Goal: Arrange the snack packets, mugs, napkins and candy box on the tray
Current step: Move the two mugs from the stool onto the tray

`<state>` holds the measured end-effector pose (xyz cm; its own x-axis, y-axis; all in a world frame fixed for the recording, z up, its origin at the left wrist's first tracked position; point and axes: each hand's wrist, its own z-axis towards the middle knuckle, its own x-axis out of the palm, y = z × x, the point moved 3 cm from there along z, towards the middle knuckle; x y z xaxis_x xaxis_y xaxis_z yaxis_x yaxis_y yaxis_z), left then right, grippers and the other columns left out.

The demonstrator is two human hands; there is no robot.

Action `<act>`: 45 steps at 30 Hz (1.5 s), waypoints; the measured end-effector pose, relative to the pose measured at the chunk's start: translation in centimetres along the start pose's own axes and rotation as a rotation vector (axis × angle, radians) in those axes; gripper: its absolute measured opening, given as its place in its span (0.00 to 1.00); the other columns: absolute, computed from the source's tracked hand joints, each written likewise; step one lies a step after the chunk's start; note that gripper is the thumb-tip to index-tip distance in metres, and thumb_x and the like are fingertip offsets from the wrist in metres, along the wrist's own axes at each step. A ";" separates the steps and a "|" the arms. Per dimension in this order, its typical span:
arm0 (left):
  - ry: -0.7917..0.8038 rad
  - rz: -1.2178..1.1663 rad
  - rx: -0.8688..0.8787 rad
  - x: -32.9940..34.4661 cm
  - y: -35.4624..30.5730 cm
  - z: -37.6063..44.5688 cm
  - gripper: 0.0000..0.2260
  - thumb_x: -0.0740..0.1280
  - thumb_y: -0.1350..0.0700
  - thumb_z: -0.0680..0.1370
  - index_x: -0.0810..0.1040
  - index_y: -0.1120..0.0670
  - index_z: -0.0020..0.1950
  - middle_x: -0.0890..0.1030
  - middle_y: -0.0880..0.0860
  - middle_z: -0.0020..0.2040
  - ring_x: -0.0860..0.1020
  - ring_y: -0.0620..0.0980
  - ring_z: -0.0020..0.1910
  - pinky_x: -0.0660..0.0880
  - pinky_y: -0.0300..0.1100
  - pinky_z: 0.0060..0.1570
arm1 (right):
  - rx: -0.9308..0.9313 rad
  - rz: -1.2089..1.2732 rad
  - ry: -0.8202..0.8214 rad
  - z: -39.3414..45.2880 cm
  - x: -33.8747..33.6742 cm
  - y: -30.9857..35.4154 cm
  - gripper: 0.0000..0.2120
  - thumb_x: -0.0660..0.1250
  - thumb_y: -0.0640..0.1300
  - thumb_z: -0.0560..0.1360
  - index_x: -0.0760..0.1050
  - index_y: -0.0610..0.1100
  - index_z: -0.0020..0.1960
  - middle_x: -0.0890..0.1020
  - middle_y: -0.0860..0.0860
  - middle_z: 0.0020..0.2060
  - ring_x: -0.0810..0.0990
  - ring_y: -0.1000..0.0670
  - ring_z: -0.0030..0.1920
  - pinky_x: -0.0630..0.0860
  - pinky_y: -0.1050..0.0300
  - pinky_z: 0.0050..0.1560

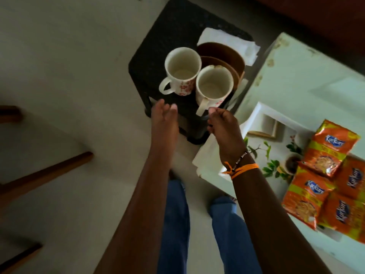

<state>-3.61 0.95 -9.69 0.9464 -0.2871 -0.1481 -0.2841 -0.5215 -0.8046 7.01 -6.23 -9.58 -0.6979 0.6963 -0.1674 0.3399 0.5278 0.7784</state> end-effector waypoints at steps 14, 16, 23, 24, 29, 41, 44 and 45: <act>0.191 0.584 0.340 -1.6 -2.8 8.4 0.09 0.61 0.52 0.78 0.77 0.52 0.41 0.76 0.43 0.34 0.72 0.37 0.33 0.65 0.25 0.29 | 0.037 0.159 -0.185 1.8 4.1 -0.3 0.15 0.57 0.44 0.79 0.73 0.46 0.35 0.75 0.52 0.34 0.73 0.51 0.40 0.68 0.60 0.42; 0.205 0.598 0.354 -2.0 -2.7 7.8 0.09 0.62 0.51 0.78 0.78 0.53 0.42 0.78 0.45 0.35 0.74 0.41 0.35 0.66 0.31 0.32 | 0.023 0.194 -0.211 1.5 3.7 -0.6 0.17 0.57 0.43 0.79 0.71 0.46 0.32 0.74 0.49 0.33 0.71 0.47 0.41 0.68 0.54 0.43; 0.222 0.613 0.359 -2.8 0.1 0.5 0.09 0.64 0.53 0.77 0.81 0.55 0.46 0.82 0.57 0.38 0.76 0.50 0.35 0.66 0.29 0.29 | -0.006 0.143 -0.312 -2.8 -1.8 -3.1 0.14 0.58 0.40 0.79 0.72 0.39 0.35 0.74 0.45 0.34 0.74 0.45 0.40 0.77 0.45 0.50; 0.237 0.609 0.350 -2.4 0.6 -0.9 0.09 0.64 0.53 0.77 0.81 0.56 0.45 0.81 0.57 0.36 0.75 0.49 0.34 0.66 0.29 0.29 | -0.012 0.133 -0.348 -3.8 -3.1 -3.7 0.13 0.59 0.39 0.78 0.71 0.38 0.35 0.74 0.43 0.35 0.75 0.44 0.40 0.78 0.42 0.50; 0.353 0.584 0.238 0.8 4.3 -7.4 0.13 0.65 0.51 0.76 0.78 0.59 0.39 0.76 0.54 0.29 0.70 0.46 0.28 0.67 0.42 0.31 | -0.055 0.019 -0.494 -8.6 -9.5 -6.7 0.17 0.58 0.36 0.78 0.68 0.48 0.32 0.75 0.31 0.46 0.79 0.39 0.39 0.80 0.49 0.40; 0.403 0.641 0.287 8.9 11.1 -14.4 0.11 0.65 0.57 0.76 0.80 0.64 0.42 0.77 0.55 0.35 0.71 0.47 0.33 0.61 0.31 0.31 | 0.061 -0.081 -0.461 -10.7 -18.6 -15.4 0.09 0.58 0.39 0.79 0.72 0.33 0.46 0.76 0.40 0.42 0.79 0.40 0.40 0.79 0.46 0.41; 0.374 0.657 0.276 8.7 12.4 -14.7 0.10 0.64 0.56 0.77 0.80 0.62 0.43 0.78 0.55 0.37 0.70 0.46 0.32 0.61 0.34 0.29 | 0.084 0.016 -0.434 -10.4 -18.5 -17.0 0.10 0.58 0.38 0.78 0.72 0.30 0.49 0.75 0.40 0.42 0.78 0.42 0.42 0.78 0.55 0.40; 0.371 0.669 0.272 8.6 12.7 -14.7 0.10 0.64 0.55 0.77 0.80 0.61 0.43 0.77 0.55 0.36 0.69 0.45 0.31 0.60 0.34 0.29 | 0.081 0.050 -0.429 -10.4 -18.3 -17.2 0.08 0.59 0.37 0.78 0.72 0.32 0.47 0.74 0.39 0.43 0.77 0.42 0.42 0.78 0.52 0.41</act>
<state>-1.38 -19.91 -12.76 0.4633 -0.7417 -0.4850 -0.6787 0.0549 -0.7323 7.34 -33.15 -13.63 -0.3600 0.8517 -0.3807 0.4270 0.5132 0.7445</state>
